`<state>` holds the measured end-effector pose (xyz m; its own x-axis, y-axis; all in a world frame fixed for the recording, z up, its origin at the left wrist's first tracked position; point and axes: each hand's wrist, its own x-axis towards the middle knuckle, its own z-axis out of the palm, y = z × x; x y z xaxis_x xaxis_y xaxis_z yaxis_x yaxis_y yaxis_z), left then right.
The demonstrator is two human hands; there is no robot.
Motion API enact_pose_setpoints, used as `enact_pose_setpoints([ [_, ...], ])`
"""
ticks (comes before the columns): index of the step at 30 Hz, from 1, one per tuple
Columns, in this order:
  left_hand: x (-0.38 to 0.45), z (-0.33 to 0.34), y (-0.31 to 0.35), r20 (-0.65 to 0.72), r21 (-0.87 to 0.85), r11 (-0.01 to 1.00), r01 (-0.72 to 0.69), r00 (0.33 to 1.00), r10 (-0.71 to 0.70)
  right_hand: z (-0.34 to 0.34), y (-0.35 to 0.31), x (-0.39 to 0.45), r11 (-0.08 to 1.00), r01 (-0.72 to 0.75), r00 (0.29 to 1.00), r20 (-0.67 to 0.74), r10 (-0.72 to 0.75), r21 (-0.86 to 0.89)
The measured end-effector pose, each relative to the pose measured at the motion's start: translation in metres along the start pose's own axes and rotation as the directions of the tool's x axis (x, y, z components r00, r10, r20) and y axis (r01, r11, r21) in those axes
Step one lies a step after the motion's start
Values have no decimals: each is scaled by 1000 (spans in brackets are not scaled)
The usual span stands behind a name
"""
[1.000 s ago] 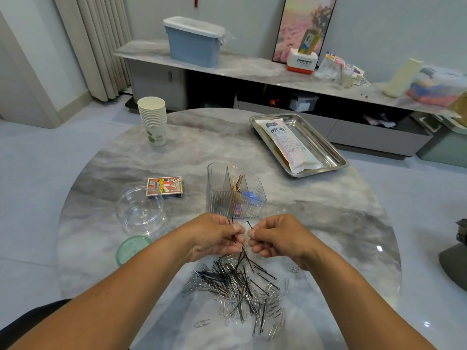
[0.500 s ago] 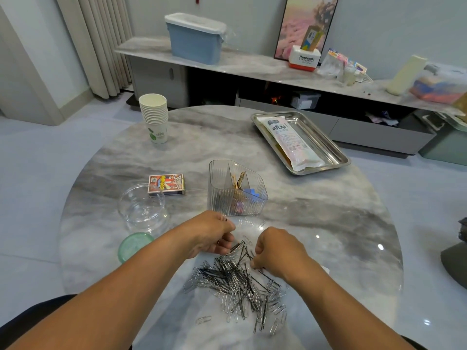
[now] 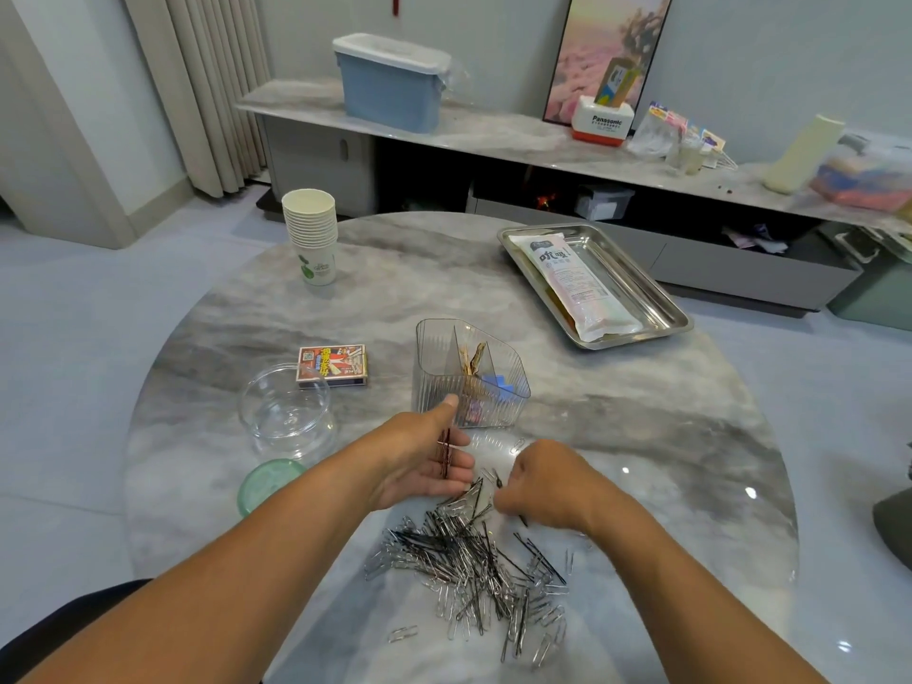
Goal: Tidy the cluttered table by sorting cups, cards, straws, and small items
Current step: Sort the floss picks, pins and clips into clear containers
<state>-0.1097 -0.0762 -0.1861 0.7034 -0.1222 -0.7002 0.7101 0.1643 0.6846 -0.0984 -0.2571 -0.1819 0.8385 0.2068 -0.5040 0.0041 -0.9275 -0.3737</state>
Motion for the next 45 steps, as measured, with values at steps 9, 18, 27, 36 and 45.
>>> enact_pose_setpoints([
  [9, -7, 8, 4, 165, -158, 986, 47, 986, -21, -9, -3, 8, 620, -34, 999, 33, 13, 784],
  [18, -5, 5, 6, 121, -183, 983, 25, 993, -3, -19, 10, 7, 833, 53, 995, -101, 3, 551],
  [27, 2, 0, -3, 25, 329, 938, -105, 994, 102, -1, 10, -9, 876, -52, 991, 80, 103, -480],
  [36, 7, 1, -22, -51, 950, 308, -61, 938, 344, 16, 0, -17, 803, 56, 998, 13, -60, -594],
  [45, 17, 12, -30, 66, 997, -72, -38, 891, 450, 33, -22, -21, 624, 165, 986, 109, -128, -764],
])
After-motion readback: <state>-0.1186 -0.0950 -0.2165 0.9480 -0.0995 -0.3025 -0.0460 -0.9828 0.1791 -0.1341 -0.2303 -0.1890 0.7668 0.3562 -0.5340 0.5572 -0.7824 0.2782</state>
